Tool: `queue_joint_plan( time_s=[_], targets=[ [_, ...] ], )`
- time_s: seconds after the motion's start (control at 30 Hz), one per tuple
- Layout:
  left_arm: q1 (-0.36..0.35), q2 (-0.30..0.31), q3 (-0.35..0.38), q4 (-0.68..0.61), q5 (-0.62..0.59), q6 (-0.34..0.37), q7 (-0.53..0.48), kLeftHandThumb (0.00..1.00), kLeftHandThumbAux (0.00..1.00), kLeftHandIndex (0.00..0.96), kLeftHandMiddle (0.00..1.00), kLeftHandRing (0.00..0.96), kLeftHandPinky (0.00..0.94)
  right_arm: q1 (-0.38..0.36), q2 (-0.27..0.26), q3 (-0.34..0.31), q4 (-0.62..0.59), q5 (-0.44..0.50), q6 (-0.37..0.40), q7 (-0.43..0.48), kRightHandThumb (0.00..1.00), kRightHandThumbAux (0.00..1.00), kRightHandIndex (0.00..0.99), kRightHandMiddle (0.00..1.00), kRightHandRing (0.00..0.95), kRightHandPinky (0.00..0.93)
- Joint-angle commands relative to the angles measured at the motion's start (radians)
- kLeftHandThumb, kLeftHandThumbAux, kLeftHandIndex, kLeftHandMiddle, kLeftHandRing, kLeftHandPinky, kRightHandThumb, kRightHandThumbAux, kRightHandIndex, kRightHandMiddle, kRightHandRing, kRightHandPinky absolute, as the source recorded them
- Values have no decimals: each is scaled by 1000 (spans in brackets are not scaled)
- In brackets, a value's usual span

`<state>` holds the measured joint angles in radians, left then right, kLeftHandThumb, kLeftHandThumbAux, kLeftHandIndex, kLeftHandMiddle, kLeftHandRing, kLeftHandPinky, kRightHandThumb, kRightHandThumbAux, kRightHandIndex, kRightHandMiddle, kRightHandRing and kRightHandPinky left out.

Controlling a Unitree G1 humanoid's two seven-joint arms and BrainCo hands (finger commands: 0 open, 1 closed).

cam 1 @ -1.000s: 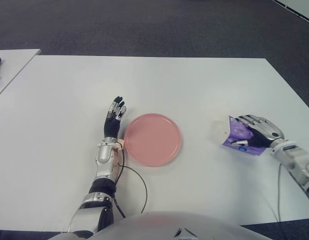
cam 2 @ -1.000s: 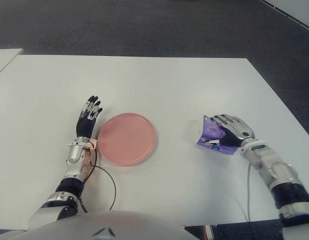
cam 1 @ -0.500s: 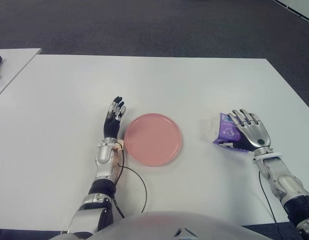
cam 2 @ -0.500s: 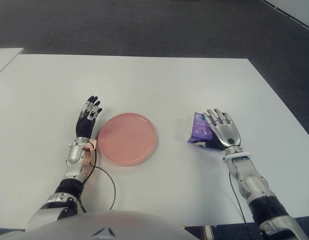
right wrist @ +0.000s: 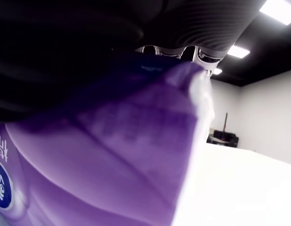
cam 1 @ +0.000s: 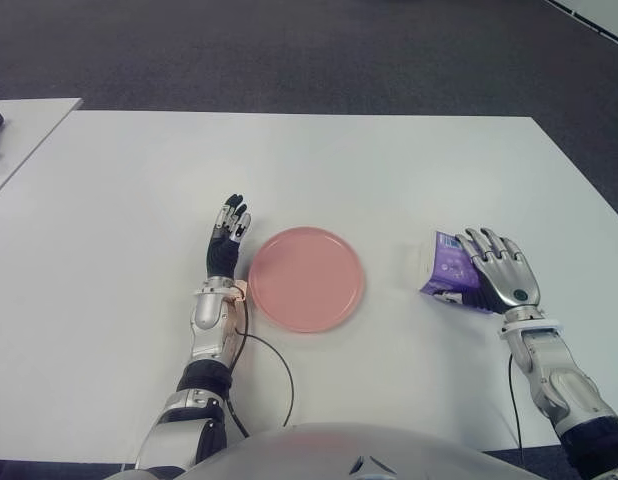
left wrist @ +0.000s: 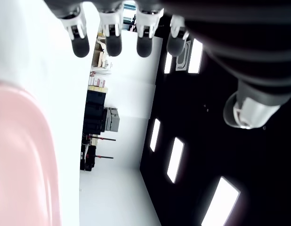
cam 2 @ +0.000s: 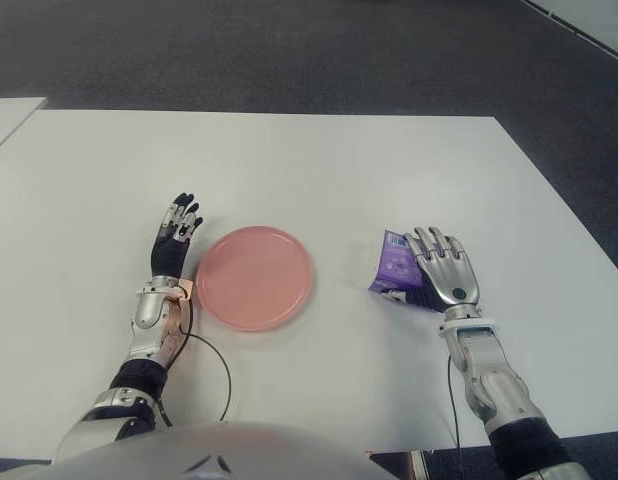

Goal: Put the tissue paper into the plate.

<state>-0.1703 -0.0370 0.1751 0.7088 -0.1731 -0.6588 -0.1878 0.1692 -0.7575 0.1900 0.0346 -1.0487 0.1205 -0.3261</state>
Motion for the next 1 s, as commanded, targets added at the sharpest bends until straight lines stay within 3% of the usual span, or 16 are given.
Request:
queue_joint_plan(
  time_s=[0.03,0.47,1.0],
  targets=[
    [21,1,-6,-3,6,16,5,30,446,0,0,0,0,19,23,-3,-15,12,13,34,343,288,0,0,0,0],
    [23,3,-7,-12,14,24,14,25,439,0,0,0,0,39,52,-17,-47,30,13,85,337,292,0,0,0,0],
    [26,-2,-10,-28,31,41,36,11,434,0,0,0,0,46,36,-36,-54,59,-31,107,362,299,0,0,0,0]
  ],
)
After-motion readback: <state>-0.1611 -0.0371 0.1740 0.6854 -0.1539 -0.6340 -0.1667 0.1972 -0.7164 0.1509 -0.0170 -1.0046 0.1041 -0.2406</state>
